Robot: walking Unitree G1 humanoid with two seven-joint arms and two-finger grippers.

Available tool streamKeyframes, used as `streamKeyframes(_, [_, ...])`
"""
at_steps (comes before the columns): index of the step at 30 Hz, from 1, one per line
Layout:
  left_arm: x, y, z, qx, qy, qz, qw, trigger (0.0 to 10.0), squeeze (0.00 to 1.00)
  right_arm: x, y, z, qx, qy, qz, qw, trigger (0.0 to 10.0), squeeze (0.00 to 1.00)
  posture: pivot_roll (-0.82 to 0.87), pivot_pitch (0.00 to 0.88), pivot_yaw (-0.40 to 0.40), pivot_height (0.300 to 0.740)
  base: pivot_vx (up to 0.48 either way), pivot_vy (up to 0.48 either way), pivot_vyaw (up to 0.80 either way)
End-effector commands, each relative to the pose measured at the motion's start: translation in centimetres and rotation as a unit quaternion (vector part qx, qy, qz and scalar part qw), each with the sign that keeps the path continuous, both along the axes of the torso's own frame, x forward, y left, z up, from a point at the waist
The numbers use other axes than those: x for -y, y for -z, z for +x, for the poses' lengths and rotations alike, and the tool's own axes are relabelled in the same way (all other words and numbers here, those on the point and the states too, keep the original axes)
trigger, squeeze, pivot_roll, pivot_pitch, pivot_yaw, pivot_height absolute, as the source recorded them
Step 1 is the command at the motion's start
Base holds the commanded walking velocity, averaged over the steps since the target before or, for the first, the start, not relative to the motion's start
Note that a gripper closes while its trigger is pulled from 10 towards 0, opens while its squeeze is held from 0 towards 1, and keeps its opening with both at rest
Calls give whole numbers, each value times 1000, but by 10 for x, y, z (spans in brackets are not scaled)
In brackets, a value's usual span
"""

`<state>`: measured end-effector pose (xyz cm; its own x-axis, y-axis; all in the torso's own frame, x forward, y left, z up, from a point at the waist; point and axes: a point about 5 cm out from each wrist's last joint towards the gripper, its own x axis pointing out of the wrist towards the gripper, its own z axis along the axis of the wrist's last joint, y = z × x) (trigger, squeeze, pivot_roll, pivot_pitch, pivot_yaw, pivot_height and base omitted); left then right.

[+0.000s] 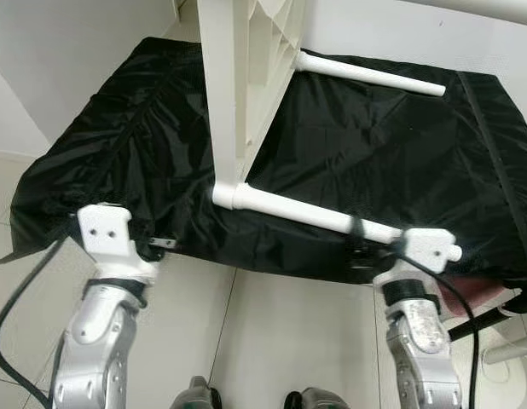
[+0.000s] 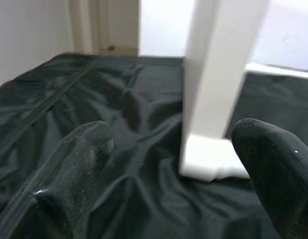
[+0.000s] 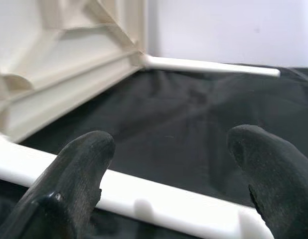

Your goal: Building children table

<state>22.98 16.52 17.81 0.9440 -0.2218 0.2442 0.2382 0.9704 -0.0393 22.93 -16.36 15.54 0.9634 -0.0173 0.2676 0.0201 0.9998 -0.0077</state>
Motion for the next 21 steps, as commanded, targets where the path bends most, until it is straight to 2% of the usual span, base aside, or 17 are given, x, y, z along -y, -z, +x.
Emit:
streamKeyframes(1, [-1, -7, 1, 10, 10, 3, 1000, 10000, 0, 0, -5, 1, 5, -1, 1, 1000, 10000, 0, -38, 22, 22, 740, 0, 0, 0])
streamKeyframes(10, [-5, -10, 3, 18, 7, 5, 1000, 10000, 0, 1, -6, 1, 6, -1, -6, 1000, 10000, 0, -37, 16, 15, 740, 0, 0, 0])
streamKeyframes(21, [-6, -15, 9, 26, 10, 14, 1000, 10000, 0, 7, -14, 11, 19, 0, -28, 999, 10000, 0, -32, 21, 7, 740, 0, 0, 0])
